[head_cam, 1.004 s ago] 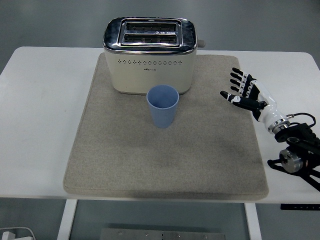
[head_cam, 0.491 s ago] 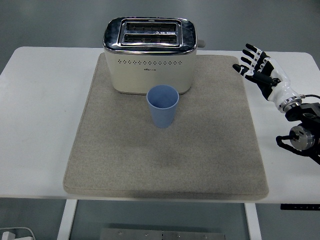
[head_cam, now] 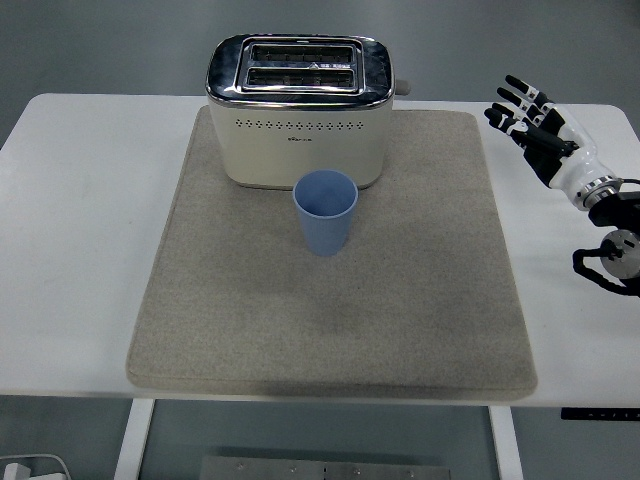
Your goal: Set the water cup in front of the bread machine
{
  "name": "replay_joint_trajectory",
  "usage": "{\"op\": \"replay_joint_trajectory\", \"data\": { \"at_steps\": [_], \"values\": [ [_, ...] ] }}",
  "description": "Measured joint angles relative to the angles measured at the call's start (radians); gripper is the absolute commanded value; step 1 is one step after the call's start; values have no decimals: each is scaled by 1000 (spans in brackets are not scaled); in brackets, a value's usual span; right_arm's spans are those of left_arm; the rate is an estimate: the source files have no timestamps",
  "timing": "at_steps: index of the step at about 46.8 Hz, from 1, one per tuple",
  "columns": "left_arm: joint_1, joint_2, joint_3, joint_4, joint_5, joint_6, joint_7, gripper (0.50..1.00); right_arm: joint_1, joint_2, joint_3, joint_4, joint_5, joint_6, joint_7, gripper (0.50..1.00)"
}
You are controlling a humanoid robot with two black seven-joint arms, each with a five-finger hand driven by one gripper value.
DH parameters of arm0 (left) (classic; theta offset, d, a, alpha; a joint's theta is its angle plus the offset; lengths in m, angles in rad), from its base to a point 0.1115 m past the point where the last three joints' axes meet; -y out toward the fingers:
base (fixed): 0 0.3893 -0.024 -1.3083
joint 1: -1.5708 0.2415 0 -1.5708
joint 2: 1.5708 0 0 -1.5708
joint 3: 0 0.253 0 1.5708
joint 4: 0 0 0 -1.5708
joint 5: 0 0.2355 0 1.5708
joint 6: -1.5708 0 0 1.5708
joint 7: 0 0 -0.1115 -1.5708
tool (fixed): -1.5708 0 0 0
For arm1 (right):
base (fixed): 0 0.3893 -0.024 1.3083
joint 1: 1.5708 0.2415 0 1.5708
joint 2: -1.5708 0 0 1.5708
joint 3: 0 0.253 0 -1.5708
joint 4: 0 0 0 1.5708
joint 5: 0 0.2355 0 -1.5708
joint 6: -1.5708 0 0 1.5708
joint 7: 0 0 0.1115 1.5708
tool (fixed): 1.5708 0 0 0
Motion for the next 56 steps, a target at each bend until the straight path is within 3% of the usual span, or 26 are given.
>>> {"op": "replay_joint_trajectory", "data": {
  "at_steps": [13, 29, 41, 56],
  "values": [
    [0, 0, 0, 0, 0, 0, 0, 1000, 68, 20, -2, -54, 11, 52, -52, 921],
    [0, 0, 0, 0, 0, 0, 0, 1000, 138, 188, -17, -213, 112, 96, -200, 930],
    [0, 0, 0, 0, 0, 0, 0, 1000, 146, 236, -13, -233, 113, 99, -215, 930],
    [0, 0, 0, 0, 0, 0, 0, 1000, 137, 248, -1, -233, 103, 37, -217, 930]
  ]
}}
